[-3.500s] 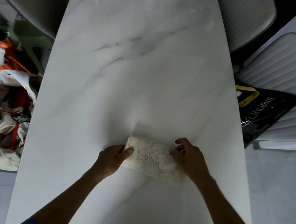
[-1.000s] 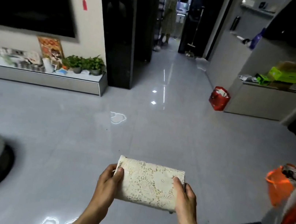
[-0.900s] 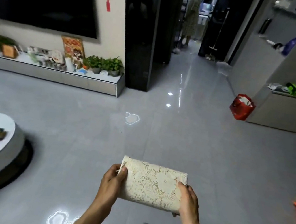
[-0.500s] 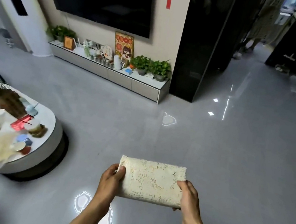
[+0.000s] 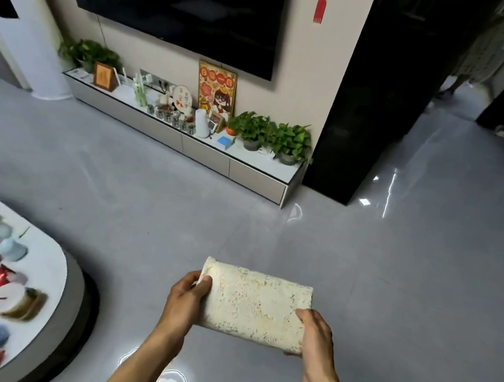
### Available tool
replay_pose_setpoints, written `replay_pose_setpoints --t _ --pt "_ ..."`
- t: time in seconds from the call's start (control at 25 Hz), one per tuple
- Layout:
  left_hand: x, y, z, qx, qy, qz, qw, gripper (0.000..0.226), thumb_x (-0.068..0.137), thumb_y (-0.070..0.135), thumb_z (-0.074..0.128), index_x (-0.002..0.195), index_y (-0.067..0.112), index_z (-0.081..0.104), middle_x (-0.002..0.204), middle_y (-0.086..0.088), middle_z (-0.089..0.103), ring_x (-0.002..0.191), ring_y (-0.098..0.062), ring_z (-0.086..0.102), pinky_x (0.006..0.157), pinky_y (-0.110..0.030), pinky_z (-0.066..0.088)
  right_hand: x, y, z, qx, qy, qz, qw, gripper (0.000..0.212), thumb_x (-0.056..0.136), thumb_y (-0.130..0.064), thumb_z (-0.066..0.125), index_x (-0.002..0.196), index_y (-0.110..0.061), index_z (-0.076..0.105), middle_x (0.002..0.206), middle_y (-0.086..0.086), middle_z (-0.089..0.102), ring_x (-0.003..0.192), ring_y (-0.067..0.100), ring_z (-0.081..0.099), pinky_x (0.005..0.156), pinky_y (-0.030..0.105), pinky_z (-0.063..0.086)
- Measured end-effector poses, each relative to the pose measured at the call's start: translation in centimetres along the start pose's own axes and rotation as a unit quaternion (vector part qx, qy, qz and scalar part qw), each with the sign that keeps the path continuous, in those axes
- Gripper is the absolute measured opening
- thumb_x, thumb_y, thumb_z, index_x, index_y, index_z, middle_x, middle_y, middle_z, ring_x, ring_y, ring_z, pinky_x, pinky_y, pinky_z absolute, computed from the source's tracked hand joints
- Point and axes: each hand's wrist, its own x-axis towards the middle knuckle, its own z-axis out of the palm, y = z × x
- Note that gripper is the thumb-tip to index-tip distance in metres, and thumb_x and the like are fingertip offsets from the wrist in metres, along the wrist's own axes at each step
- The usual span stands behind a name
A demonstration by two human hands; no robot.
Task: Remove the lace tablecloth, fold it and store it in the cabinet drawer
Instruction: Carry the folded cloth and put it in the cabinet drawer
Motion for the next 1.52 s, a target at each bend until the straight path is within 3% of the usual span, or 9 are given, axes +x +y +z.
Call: replay_pose_setpoints --t 0.24,0.36,0.6,0.72,0.84,1.0,1.16,1.32,1.52 --pt "17.0 8.9 -0.4 0.014 -0.036 -0.020 0.999 0.016 0.095 0.028 0.057 0.095 0.024 0.072 0.089 0.008 0.078 0.082 -0.008 0.069 0.069 -0.027 0.049 12.8 -8.6 9.8 0.030 0.032 0.021 0.999 0.015 0.090 -0.022 0.056 0.086 -0.014 0.068 0.091 -0.006 0.072 0.086 0.013 0.063 0.063 0.030 0.043" --pt "27.8 12.7 0.2 0.021 -0.057 -0.036 0.997 0.019 0.096 0.026 0.056 0.097 0.018 0.074 0.091 0.004 0.079 0.085 -0.015 0.073 0.063 -0.022 0.051 22.4 -12.2 15.2 0.047 0.043 0.011 0.998 0.014 0.088 -0.019 0.058 0.082 -0.008 0.064 0.085 -0.004 0.068 0.080 0.011 0.057 0.068 0.029 0.040" --pt "45.9 19.3 0.5 0.044 -0.102 -0.072 0.991 0.020 0.097 0.021 0.054 0.096 0.016 0.074 0.090 0.003 0.079 0.077 -0.006 0.073 0.058 -0.015 0.052 38.0 -18.9 24.8 0.067 0.063 0.033 0.995 0.018 0.085 -0.015 0.055 0.072 -0.006 0.047 0.074 0.003 0.047 0.073 0.019 0.040 0.065 0.035 0.029" --pt "56.4 21.4 0.8 0.050 -0.139 -0.106 0.983 0.021 0.094 0.024 0.057 0.100 0.010 0.071 0.095 -0.008 0.078 0.083 -0.019 0.075 0.064 -0.025 0.054 45.4 -21.2 28.9 0.061 0.076 0.046 0.994 0.018 0.078 -0.025 0.056 0.068 -0.011 0.052 0.072 0.001 0.051 0.071 0.019 0.043 0.065 0.035 0.032" --pt "67.9 21.9 2.0 0.089 -0.220 -0.140 0.961 0.032 0.084 0.029 0.071 0.108 0.007 0.066 0.100 -0.014 0.077 0.091 -0.030 0.074 0.073 -0.035 0.056 53.3 -21.5 33.0 0.097 0.102 0.085 0.986 0.013 0.083 -0.019 0.055 0.077 -0.016 0.066 0.084 0.010 0.068 0.080 0.029 0.061 0.074 0.044 0.050" --pt "83.1 17.1 4.3 0.113 -0.295 -0.197 0.928 0.057 0.067 0.030 0.087 0.115 0.009 0.066 0.106 -0.014 0.076 0.096 -0.032 0.073 0.078 -0.041 0.061 65.4 -16.4 38.0 0.160 0.152 0.145 0.965 0.020 0.090 -0.016 0.051 0.095 -0.012 0.071 0.103 0.019 0.071 0.092 0.036 0.066 0.081 0.050 0.054" --pt "94.9 7.7 5.7 0.091 -0.308 -0.238 0.916 0.049 0.067 0.026 0.088 0.111 0.012 0.071 0.110 -0.013 0.075 0.099 -0.032 0.072 0.074 -0.037 0.060 77.6 -8.2 41.8 0.163 0.158 0.206 0.952 0.027 0.088 -0.019 0.052 0.102 -0.003 0.069 0.105 0.024 0.069 0.094 0.036 0.065 0.079 0.045 0.052" --pt "106.8 -4.9 9.2 0.096 -0.285 -0.225 0.927 0.053 0.065 0.032 0.087 0.113 0.018 0.070 0.111 -0.008 0.075 0.099 -0.028 0.073 0.077 -0.038 0.060 92.0 2.5 43.0 0.172 0.124 0.192 0.958 0.021 0.089 -0.018 0.052 0.093 -0.011 0.072 0.099 0.018 0.072 0.089 0.033 0.067 0.074 0.042 0.052" --pt "116.5 -17.6 14.8 0.080 -0.244 -0.165 0.952 0.035 0.073 0.028 0.082 0.104 0.015 0.073 0.098 -0.008 0.079 0.087 -0.027 0.076 0.064 -0.035 0.061 105.9 13.9 43.0 0.160 0.111 0.183 0.964 0.020 0.087 -0.023 0.053 0.098 -0.016 0.069 0.097 0.012 0.071 0.086 0.028 0.065 0.068 0.034 0.048"
